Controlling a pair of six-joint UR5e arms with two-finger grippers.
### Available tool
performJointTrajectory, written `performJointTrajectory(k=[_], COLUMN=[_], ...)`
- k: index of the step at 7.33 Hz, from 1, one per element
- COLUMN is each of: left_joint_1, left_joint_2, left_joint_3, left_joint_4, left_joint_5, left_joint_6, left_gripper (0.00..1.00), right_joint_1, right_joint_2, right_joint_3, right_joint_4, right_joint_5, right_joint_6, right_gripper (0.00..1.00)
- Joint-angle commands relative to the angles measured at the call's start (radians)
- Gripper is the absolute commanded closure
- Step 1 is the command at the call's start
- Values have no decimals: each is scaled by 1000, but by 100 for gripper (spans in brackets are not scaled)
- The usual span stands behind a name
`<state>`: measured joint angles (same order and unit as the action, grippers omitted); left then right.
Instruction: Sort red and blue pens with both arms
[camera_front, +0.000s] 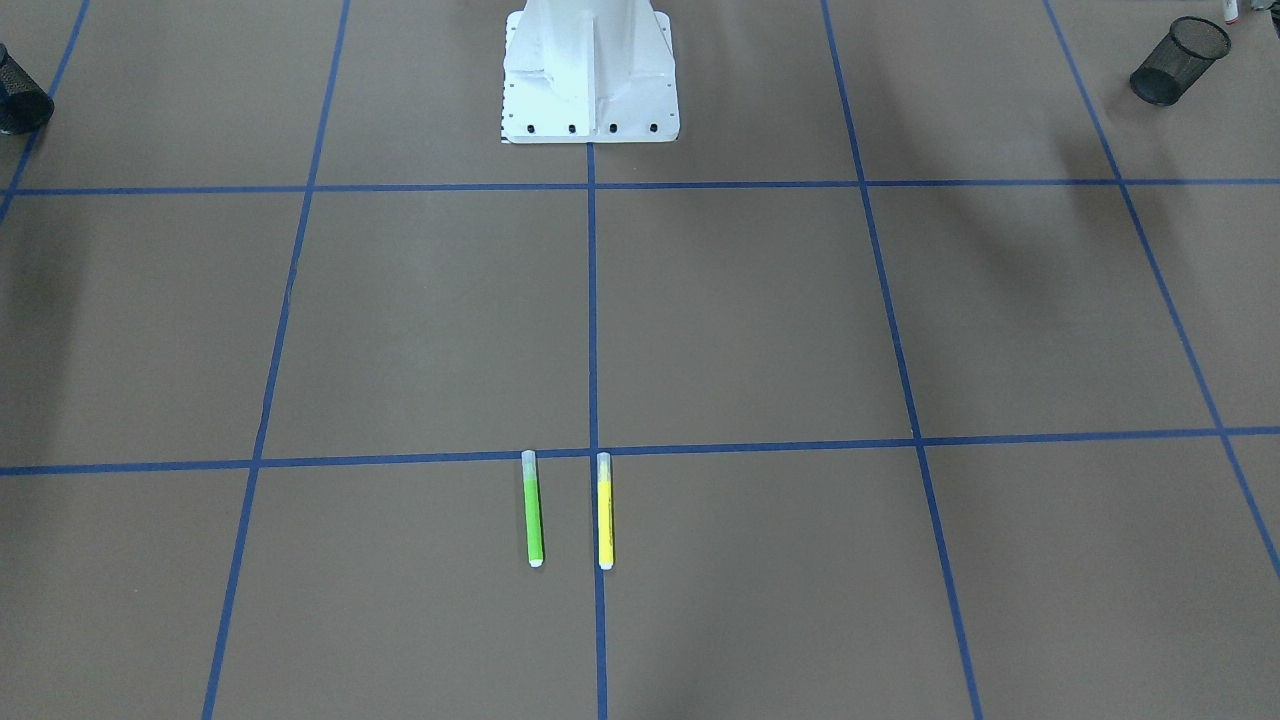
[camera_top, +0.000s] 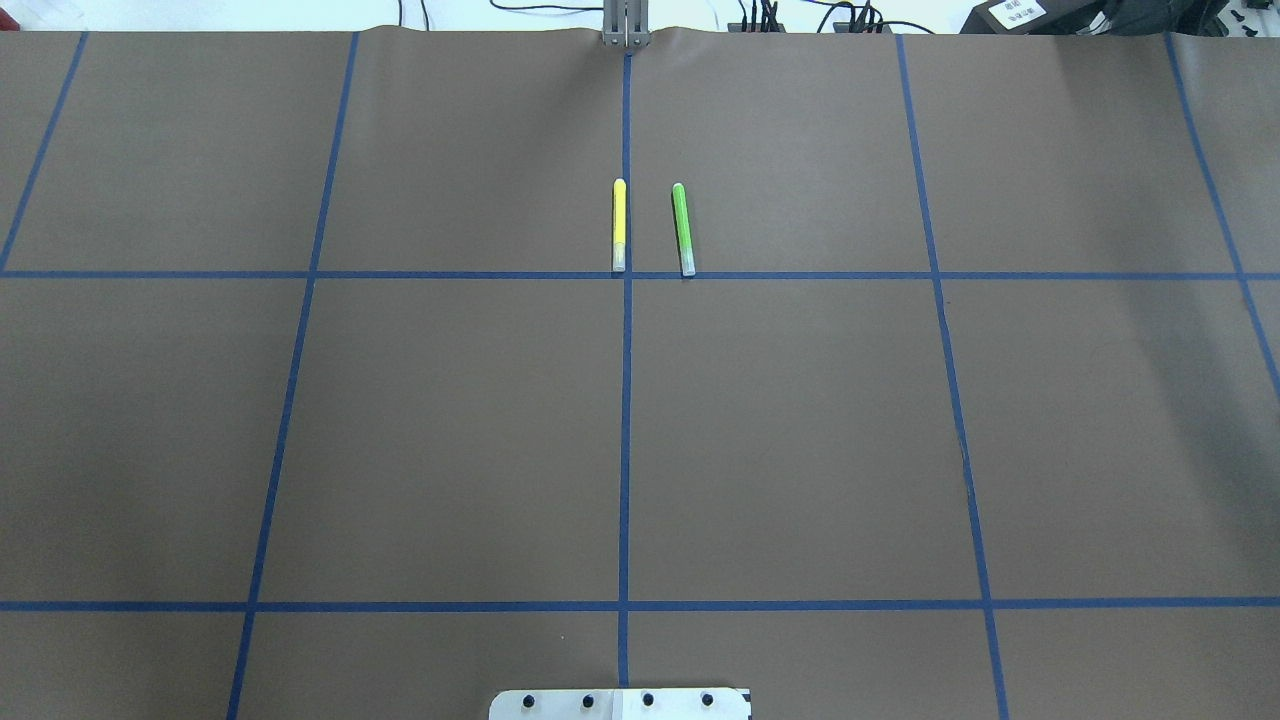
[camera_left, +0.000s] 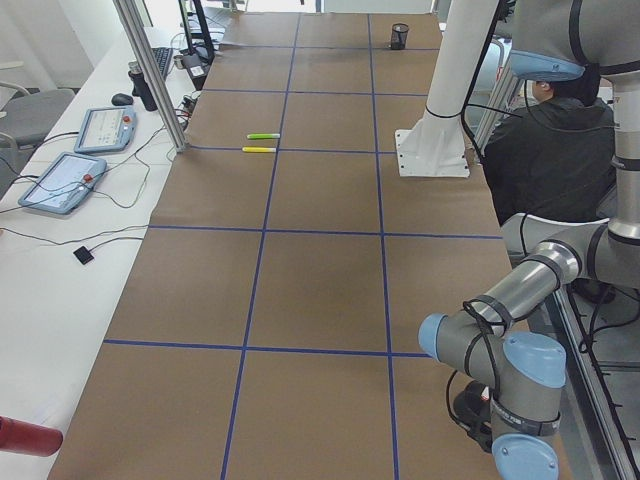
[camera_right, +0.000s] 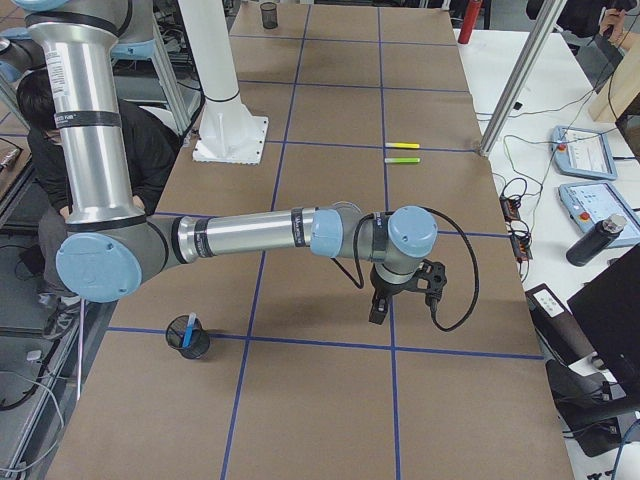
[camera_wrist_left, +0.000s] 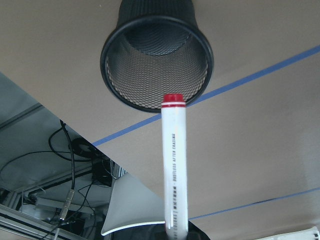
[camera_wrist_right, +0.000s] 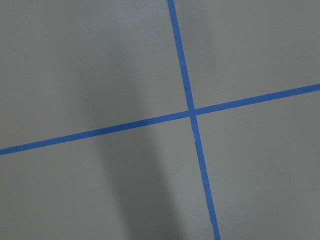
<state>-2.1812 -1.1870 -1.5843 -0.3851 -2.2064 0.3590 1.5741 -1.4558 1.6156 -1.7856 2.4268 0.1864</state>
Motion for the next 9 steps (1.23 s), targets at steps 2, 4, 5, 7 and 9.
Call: performJointTrajectory(k=[2, 4, 5, 7, 9], left_joint_1=[0, 0, 0, 0, 0], left_joint_2=[-20, -23, -25, -26, -26], left_joint_3=[61, 107, 127, 148, 152], left_joint_4=[26, 29, 29, 26, 25], left_joint_5=[-38, -44, -50, -68, -102], left_joint_6=[-3, -2, -2, 0, 0], left_gripper=[100, 100, 100, 100, 100], right_joint_1=[-5, -6, -9, -11, -14], right_joint_2=[-1, -1, 2, 2, 2], right_joint_3=[3, 3, 3, 6, 6], right_joint_4=[0, 0, 0, 0, 0], right_joint_5=[0, -9, -14, -15, -17], right_joint_6=[28, 39, 53, 67, 73], right_gripper=[1, 1, 1, 1, 1])
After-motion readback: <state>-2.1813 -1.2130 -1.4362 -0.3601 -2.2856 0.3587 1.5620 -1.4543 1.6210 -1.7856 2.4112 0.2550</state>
